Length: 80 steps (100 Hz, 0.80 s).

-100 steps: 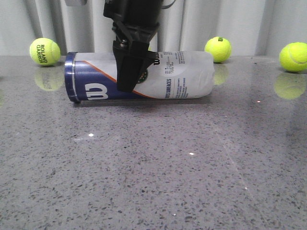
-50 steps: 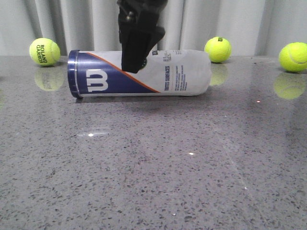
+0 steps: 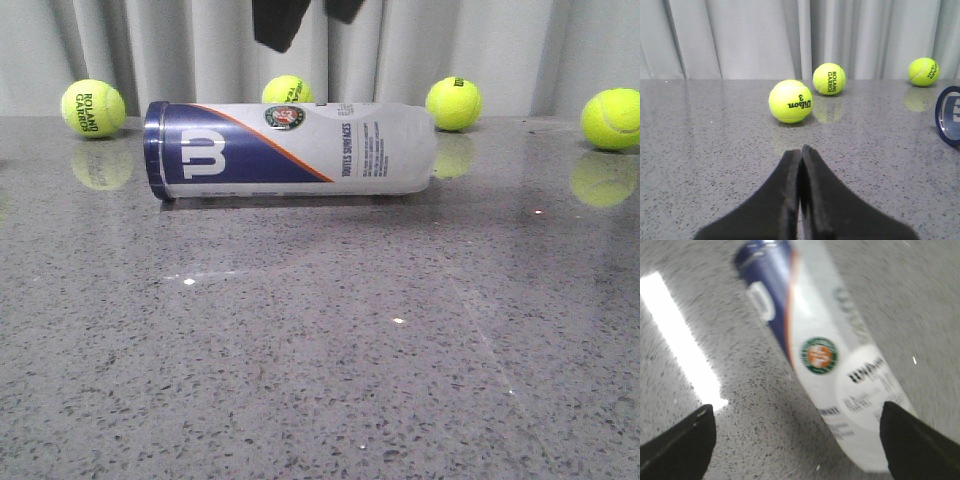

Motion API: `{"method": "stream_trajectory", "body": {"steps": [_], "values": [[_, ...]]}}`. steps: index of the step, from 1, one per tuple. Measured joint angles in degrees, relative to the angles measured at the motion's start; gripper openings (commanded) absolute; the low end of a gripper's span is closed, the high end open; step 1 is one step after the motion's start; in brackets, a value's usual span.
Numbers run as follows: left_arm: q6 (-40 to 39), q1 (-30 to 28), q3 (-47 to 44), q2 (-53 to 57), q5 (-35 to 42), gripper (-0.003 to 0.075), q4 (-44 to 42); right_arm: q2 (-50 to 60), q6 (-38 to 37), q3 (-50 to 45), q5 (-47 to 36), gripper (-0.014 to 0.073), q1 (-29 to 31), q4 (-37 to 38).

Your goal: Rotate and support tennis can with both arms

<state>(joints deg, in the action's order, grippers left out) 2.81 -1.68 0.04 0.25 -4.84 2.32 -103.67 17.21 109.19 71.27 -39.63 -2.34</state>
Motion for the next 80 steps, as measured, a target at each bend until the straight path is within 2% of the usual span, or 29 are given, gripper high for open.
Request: {"method": "stream_trajectory", "body": {"steps": [8, 21, 50, 60, 64, 80], "values": [[0.0, 0.0, 0.0, 0.0, 0.0, -0.002, 0.0, 1.47, -6.86, -1.71, 0.09, 0.0582, 0.0, 1.88], [0.0, 0.0, 0.0, 0.0, 0.0, -0.002, 0.0, 4.95, -13.86, -6.55, 0.09, 0.0437, 0.0, 2.83], [0.0, 0.0, 0.0, 0.0, 0.0, -0.002, 0.0, 15.65, -21.32, -20.49, 0.09, 0.0061, 0.0, 2.92], [0.0, 0.0, 0.0, 0.0, 0.0, -0.002, 0.0, 20.43, -22.69, -25.46, -1.65, -0.0044, 0.0, 2.92], [0.0, 0.0, 0.0, 0.0, 0.0, -0.002, 0.0, 22.57, -22.97, -27.65, -2.6, -0.0073, 0.0, 2.92], [0.0, 0.0, 0.0, 0.0, 0.0, -0.002, 0.0, 30.78, -23.79, -36.13, -8.06, -0.0067, 0.0, 2.92]]}}
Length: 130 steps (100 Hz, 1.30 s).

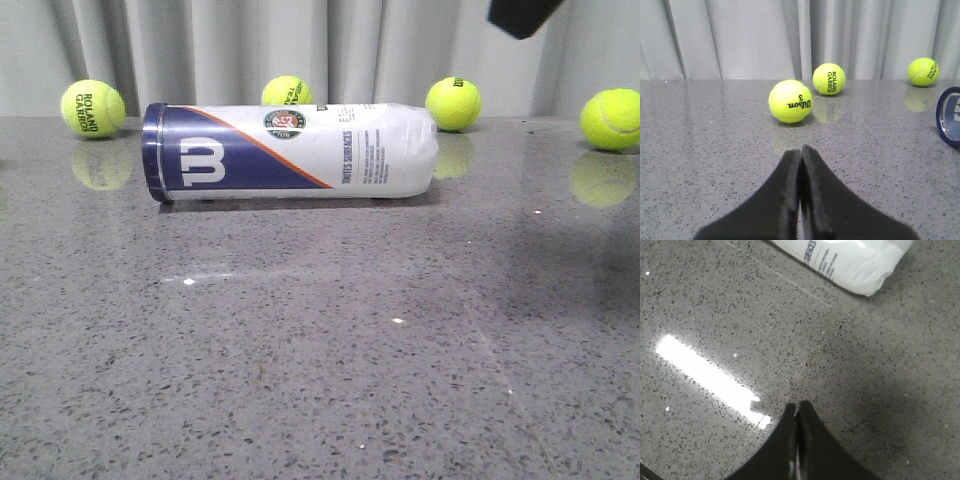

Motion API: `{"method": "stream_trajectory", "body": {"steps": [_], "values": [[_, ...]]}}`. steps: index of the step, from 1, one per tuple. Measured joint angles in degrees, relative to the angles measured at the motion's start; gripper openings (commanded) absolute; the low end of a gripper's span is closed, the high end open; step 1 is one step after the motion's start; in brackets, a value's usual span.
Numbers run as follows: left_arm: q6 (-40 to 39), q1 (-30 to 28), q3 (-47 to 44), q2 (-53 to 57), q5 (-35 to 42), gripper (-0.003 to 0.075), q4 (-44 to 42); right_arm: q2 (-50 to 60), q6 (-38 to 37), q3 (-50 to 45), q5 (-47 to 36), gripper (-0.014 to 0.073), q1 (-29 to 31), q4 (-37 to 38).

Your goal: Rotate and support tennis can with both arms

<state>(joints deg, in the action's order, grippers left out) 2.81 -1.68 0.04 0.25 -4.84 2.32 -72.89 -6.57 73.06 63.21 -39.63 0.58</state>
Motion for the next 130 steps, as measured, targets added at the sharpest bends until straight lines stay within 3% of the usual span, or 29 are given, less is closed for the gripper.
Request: {"method": "stream_trajectory", "body": {"steps": [71, 96, 130], "values": [[0.0, 0.0, 0.0, 0.0, 0.0, -0.002, 0.0, 44.91, -0.11, -39.16, -29.61, -0.0067, 0.0, 0.0], [0.0, 0.0, 0.0, 0.0, 0.23, -0.002, 0.0, 56.36, -0.11, -46.69, -31.26, -0.0067, 0.0, 0.0], [0.0, 0.0, 3.2, -0.87, -0.29, -0.002, 2.51, 58.2, -0.11, -47.1, -31.38, -0.0067, 0.0, 0.0]]}}
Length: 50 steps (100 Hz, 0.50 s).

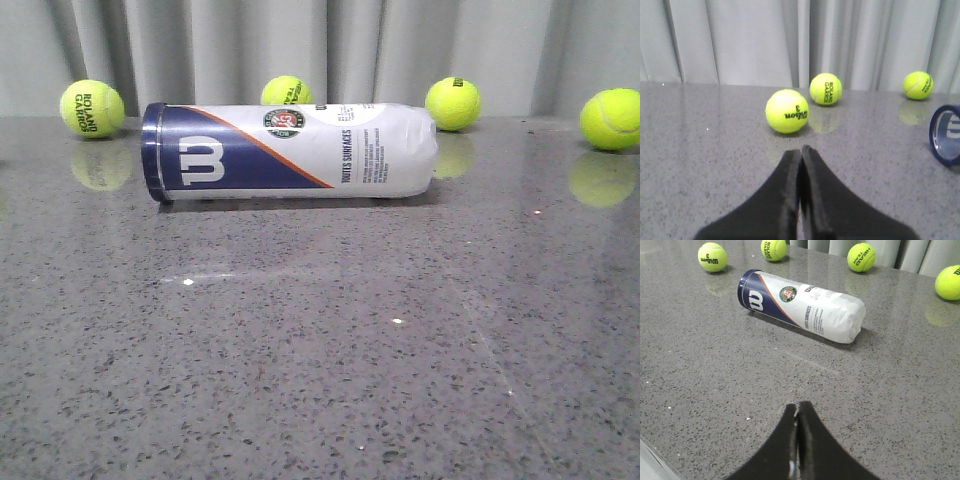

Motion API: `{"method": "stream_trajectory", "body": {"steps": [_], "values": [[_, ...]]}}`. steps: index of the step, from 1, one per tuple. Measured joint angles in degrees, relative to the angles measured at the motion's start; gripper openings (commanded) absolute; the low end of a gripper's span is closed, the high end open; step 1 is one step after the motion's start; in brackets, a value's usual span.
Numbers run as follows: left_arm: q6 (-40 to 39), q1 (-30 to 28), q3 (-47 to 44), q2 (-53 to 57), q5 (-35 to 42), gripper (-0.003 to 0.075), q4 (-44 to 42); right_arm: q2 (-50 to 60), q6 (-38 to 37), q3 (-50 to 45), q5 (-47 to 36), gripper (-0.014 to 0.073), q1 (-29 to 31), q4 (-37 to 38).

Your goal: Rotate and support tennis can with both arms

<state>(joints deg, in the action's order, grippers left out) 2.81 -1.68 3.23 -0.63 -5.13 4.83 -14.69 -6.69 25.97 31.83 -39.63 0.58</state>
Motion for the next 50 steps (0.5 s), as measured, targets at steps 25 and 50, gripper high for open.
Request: {"method": "stream_trajectory", "body": {"steps": [25, 50], "values": [[0.0, 0.0, 14.74, -12.08, -10.35, -0.002, 0.09, 0.0, 0.0, -0.22, -0.07, -0.0067, 0.0, 0.0], [0.04, 0.0, 27.97, -28.39, -20.37, 0.0009, -0.82, 0.0, 0.0, -0.22, -0.07, -0.0067, 0.0, 0.0]]}}
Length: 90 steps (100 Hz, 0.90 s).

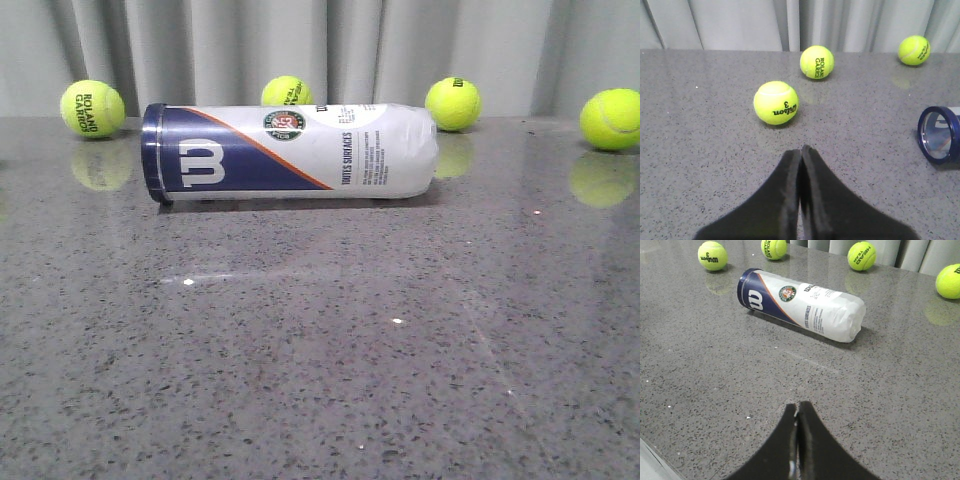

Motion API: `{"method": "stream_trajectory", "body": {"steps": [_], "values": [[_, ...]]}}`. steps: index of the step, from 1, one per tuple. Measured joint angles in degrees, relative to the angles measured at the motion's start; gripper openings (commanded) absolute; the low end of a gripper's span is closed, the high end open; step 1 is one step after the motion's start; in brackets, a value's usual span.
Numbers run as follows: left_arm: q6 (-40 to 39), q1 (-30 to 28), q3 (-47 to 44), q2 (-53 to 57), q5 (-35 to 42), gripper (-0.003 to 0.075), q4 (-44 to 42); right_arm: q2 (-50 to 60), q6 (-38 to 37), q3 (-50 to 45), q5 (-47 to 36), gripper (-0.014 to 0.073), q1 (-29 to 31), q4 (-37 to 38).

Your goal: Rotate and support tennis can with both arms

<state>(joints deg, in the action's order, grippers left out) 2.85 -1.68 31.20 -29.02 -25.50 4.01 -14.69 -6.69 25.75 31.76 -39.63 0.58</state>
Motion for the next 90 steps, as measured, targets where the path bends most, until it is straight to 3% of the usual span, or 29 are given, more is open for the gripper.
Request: {"method": "stream_trajectory", "body": {"steps": [11, 28, 35, 63, 90], "values": [[0.37, 0.0, 4.1, -6.18, -2.14, 0.0154, -0.14, 0.0, 0.0, 0.0, 0.0, -0.0067, 0.0, 0.0], [1.47, 0.0, 7.58, -13.54, -3.03, 0.0524, -0.14, 0.0, 0.0, 0.0, 0.0, -0.0067, 0.0, 0.0], [1.56, 0.0, 8.59, -15.73, -3.19, 0.0611, 0.18, 0.0, 0.0, 0.0, 0.0, -0.0067, 0.0, 0.0], [3.08, 0.0, 14.69, -26.65, -11.41, 0.062, 12.42, 0.0, 0.0, 0.0, 0.0, -0.0067, 0.0, 0.0], [22.71, 0.0, 18.96, -35.92, -15.27, 0.062, 39.34, 0.0, 0.0, 0.0, 0.0, -0.0067, 0.0, 0.0]]}}
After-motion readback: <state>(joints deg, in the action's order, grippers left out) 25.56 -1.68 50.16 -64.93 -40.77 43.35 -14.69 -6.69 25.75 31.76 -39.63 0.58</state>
